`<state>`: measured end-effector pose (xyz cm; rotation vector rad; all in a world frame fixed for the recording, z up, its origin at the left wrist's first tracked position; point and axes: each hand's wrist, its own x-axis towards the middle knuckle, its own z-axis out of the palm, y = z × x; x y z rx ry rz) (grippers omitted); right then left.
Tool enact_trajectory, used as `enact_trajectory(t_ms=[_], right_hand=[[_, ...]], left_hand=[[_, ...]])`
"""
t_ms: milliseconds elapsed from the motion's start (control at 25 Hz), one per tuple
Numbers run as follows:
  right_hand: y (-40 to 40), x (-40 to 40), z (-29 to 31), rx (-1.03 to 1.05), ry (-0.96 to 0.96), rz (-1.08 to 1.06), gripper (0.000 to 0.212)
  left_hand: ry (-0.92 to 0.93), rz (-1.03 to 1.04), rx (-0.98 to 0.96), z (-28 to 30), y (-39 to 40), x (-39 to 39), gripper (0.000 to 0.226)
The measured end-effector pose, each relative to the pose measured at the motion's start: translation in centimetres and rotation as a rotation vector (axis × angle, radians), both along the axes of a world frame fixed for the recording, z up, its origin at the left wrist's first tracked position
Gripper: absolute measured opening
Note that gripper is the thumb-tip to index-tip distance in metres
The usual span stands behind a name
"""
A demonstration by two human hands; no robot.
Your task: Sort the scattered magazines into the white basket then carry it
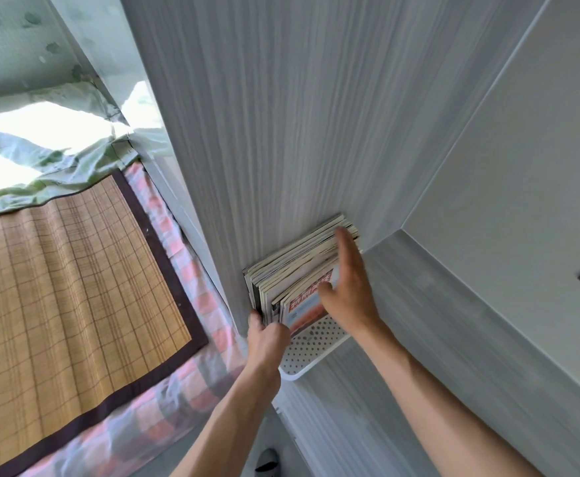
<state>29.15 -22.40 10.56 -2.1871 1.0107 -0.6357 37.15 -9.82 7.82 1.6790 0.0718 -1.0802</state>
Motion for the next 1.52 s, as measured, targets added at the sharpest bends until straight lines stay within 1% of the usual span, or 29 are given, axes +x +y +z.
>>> enact_trajectory(t_ms=[80, 120, 160, 200, 240, 280, 320, 440, 520, 600, 640, 720, 800, 920, 1000, 1120, 1200, 1240, 1280, 1320, 1400, 1440, 1480, 1520], right_hand=[[-2.9, -0.6, -0.6, 0.268, -0.123, -0.271, 0.1], [-4.5, -0.8, -0.9, 0.433, -0.159, -0.359, 0.099], [-5.8, -0.9, -1.2, 0.604, -0.171, -0.364, 0.093], [-6.5, -0.7, -1.5, 0.734, -0.125, -0.291, 0.083], [-6.8, -0.5, -1.9, 0.784, -0.029, -0.209, 0.071], [-7.0, -0.3, -2.5, 0.778, 0.051, -0.162, 0.064], [-7.1, -0.2, -3.0, 0.749, 0.079, -0.149, 0.062], [-7.2, -0.1, -4.0, 0.707, 0.025, -0.152, 0.065], [-7.5, -0.1, -4.2, 0.722, -0.002, -0.144, 0.063], [-7.7, -0.3, -4.5, 0.76, -0.02, -0.151, 0.06], [-7.7, -0.5, -4.8, 0.786, -0.032, -0.149, 0.062], [-7.2, -0.8, -5.7, 0.836, -0.03, -0.138, 0.073], [-6.3, -0.7, -6.9, 0.879, -0.074, -0.17, 0.08], [-5.4, -0.5, -8.3, 0.894, -0.166, -0.238, 0.076], [-5.6, -0.8, -8.3, 0.898, -0.163, -0.202, 0.075], [-5.3, -1.3, -7.5, 0.897, -0.146, -0.167, 0.091], [-3.8, -2.0, -6.0, 0.818, -0.099, -0.285, 0.1], [-2.6, -3.0, -5.2, 0.767, -0.078, -0.345, 0.1], [-1.4, -4.5, -4.3, 0.732, -0.098, -0.369, 0.095], [0.3, -6.4, -3.4, 0.706, -0.123, -0.362, 0.086], [4.2, -11.2, -1.4, 0.678, -0.161, -0.332, 0.068], [6.1, -13.7, -0.1, 0.665, -0.184, -0.317, 0.06], [7.8, -15.8, 1.8, 0.643, -0.209, -0.299, 0.057], [9.1, -17.9, 3.6, 0.622, -0.241, -0.27, 0.055]], left_hand=[[0.002, -0.066, -0.003, -0.4, 0.2, 0.2, 0.069], [0.011, -0.098, -0.001, -0.5, 0.2, 0.3, 0.072], [0.008, -0.125, 0.005, -0.5, 0.2, 0.5, 0.075], [-0.01, -0.15, 0.019, -0.5, 0.1, 0.6, 0.077], [-0.036, -0.175, 0.037, -0.5, 0.0, 0.7, 0.078], [-0.06, -0.196, 0.054, -0.3, 0.0, 0.7, 0.08], [-0.077, -0.209, 0.065, -0.1, -0.1, 0.7, 0.082], [-0.115, -0.236, 0.071, 0.1, 0.2, 0.5, 0.088], [-0.102, -0.245, 0.057, -0.2, 0.4, 0.9, 0.082], [-0.053, -0.242, 0.045, -0.3, 0.5, 1.3, 0.07], [-0.023, -0.232, 0.033, -0.3, 0.6, 1.4, 0.068], [0.015, -0.194, 0.004, -0.3, 1.2, 1.1, 0.074], [0.032, -0.174, -0.038, -0.5, 1.8, 0.7, 0.088], [0.053, -0.172, -0.081, -1.3, 1.9, 0.7, 0.095], [0.068, -0.166, -0.094, -1.3, 1.7, 0.8, 0.091], [0.061, -0.152, -0.115, -1.0, 1.6, 0.4, 0.078], [0.061, -0.141, -0.119, -0.3, 1.8, 0.6, 0.064], [0.069, -0.119, -0.136, 0.2, 2.1, 0.8, 0.055], [0.052, -0.094, -0.156, 0.3, 2.7, 1.1, 0.049], [0.047, -0.07, -0.196, 0.9, 3.6, 1.3, 0.051], [0.037, -0.051, -0.276, 3.0, 6.6, 2.0, 0.065], [-0.008, -0.073, -0.318, 4.1, 8.1, 2.6, 0.066], [-0.057, -0.112, -0.402, 6.2, 9.6, 2.8, 0.063], [-0.124, -0.18, -0.433, 7.9, 10.6, 3.0, 0.057]])
